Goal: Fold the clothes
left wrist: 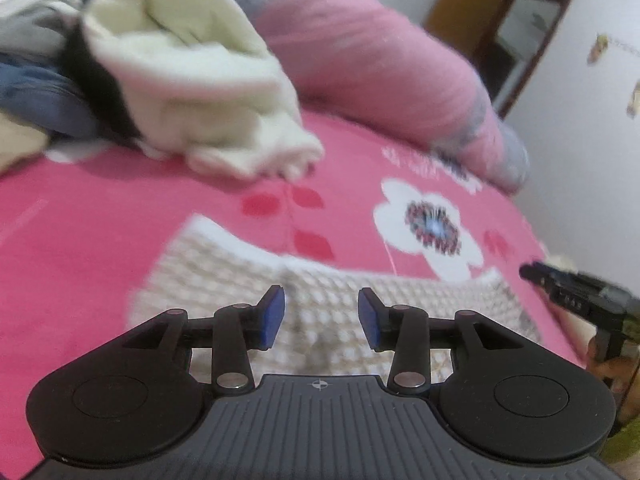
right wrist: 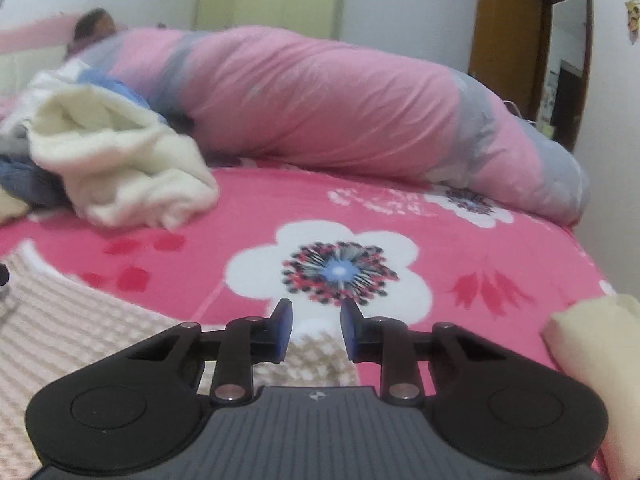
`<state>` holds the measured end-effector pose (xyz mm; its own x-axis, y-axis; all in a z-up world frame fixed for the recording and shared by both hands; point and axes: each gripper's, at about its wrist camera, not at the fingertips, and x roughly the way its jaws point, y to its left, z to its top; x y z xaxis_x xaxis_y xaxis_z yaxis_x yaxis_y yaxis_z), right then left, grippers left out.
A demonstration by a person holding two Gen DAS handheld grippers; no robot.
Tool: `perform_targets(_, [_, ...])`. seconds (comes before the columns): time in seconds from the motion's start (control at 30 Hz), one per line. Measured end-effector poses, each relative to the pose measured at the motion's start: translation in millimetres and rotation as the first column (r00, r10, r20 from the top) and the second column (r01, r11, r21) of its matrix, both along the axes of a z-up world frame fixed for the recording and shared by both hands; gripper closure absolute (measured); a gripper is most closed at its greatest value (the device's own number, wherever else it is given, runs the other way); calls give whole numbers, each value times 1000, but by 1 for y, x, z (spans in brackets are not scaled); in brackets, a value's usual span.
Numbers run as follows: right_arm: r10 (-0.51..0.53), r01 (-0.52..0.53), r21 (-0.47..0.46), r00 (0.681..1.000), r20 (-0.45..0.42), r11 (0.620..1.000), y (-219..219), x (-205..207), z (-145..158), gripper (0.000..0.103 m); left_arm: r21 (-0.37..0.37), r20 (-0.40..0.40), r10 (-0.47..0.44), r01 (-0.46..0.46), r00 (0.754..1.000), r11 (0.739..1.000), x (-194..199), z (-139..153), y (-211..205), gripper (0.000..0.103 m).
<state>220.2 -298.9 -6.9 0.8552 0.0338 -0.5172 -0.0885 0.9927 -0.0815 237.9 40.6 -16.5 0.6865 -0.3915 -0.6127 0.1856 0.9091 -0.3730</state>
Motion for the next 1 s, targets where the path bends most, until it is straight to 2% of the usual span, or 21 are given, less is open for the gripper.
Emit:
perform_targets(0.07, [-11, 12, 39, 1000, -20, 999, -10, -1, -7, 73, 16, -12, -11, 12, 1000, 1000, 3, -14, -9, 62])
perform_targets(0.2, [10, 2, 166, 997, -75, 986, -37, -9, -20, 68, 4, 14, -28, 28, 999, 1000, 1, -25, -7, 61])
perform_targets(0.3, [31, -1, 259, 993, -113, 966, -58, -16, -31, 54, -13, 20, -29, 29, 999, 999, 2, -26, -6, 61])
perform_targets(0.43, [64, 2, 380, 985, -161, 925, -85, -24, -44, 54, 1, 32, -23, 23, 999, 1000, 2, -25, -11, 60])
perform_targets(0.47, [74, 2, 408, 983, -170, 913, -91, -26, -47, 56, 8, 35, -22, 22, 999, 1000, 1, -25, -12, 60])
perform_targets(0.5, [82, -6, 418, 983, -164, 908, -91, -26, -48, 63, 12, 38, -22, 21, 999, 1000, 1, -24, -13, 60])
perform_targets(0.53, [85, -5, 438, 983, -162, 899, -92, -26, -49, 79, 16, 40, -22, 21, 999, 1000, 1, -24, -13, 60])
perform_targets(0.6, [76, -2, 455, 987, -144, 891, -92, -30, -47, 93, 16, 43, -20, 20, 999, 1000, 0, -24, -13, 60])
perform_targets(0.63, [64, 1, 454, 990, -128, 891, -93, -35, -46, 95, 15, 43, -19, 18, 999, 1000, 0, -24, -13, 60])
perform_targets(0.83, [11, 11, 459, 999, -46, 888, -97, -60, -35, 97, 23, 47, -27, 26, 999, 999, 0, -21, -20, 60])
perform_targets(0.93, [-8, 30, 444, 999, -53, 896, -101, -65, -39, 97, 45, 54, -41, 38, 998, 998, 1, -21, -26, 59])
perform_targets(1.0, [-22, 58, 436, 996, -88, 898, -102, -60, -50, 96, 57, 59, -44, 41, 997, 998, 3, -23, -30, 58])
